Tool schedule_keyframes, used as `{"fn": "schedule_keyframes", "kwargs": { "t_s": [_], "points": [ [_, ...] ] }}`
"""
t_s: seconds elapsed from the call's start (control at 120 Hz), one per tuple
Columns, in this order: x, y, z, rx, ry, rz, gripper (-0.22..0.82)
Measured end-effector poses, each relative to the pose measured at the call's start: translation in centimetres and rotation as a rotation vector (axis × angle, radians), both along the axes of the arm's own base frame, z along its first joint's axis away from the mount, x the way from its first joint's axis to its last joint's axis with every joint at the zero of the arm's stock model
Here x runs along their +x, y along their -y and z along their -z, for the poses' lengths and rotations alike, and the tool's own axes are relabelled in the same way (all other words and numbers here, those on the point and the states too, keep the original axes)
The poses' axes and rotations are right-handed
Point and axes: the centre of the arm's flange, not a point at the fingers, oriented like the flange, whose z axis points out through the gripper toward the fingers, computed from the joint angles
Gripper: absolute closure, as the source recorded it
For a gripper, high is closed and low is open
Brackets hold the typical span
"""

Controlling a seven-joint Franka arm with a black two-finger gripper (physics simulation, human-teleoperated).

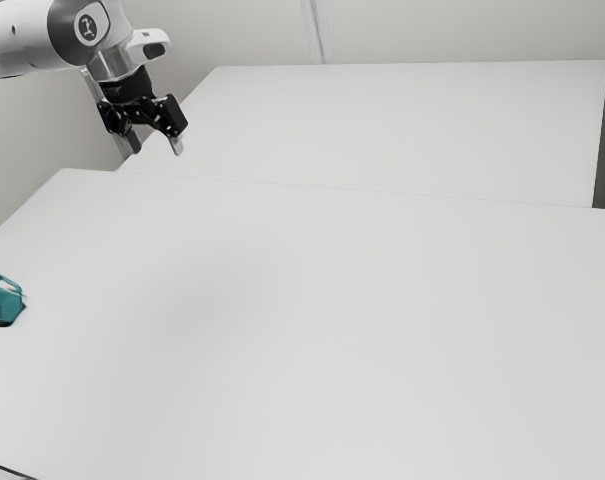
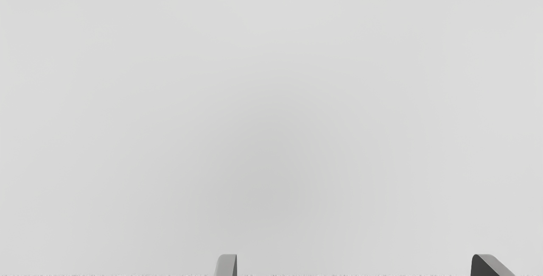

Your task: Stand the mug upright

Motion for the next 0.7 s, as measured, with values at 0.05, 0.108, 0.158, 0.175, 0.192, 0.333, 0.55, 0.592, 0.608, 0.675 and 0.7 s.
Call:
{"fn": "schedule_keyframes", "kwargs": {
  "t_s": [0.05, 0.108, 0.158, 0.175, 0.192, 0.333, 0.55, 0.592, 0.608, 0.675, 0.7],
  "points": [
    [0.0, 0.0, 0.0, 0.000, -0.001, 0.000, 0.00],
    [0.0, 0.0, 0.0, 0.000, -0.002, -0.001, 0.00],
    [-0.1, 0.0, -0.1, 0.000, -0.002, -0.001, 0.00],
    [-0.1, 0.0, -0.1, 0.000, -0.002, -0.001, 0.00],
    [-0.1, 0.0, -0.1, 0.000, -0.002, -0.001, 0.00],
    [-0.1, 0.0, -0.1, 0.000, -0.002, -0.002, 0.00],
    [-1.3, -4.7, -0.6, -0.069, 0.002, -0.069, 0.00],
    [-2.1, -7.3, -0.6, -0.100, -0.003, -0.108, 0.00],
    [-2.4, -8.3, -0.6, -0.110, -0.006, -0.123, 0.00],
    [-3.8, -12.0, -0.5, -0.158, -0.013, -0.174, 0.00],
    [-4.5, -13.5, -0.5, -0.175, -0.015, -0.192, 0.00]
  ]
}}
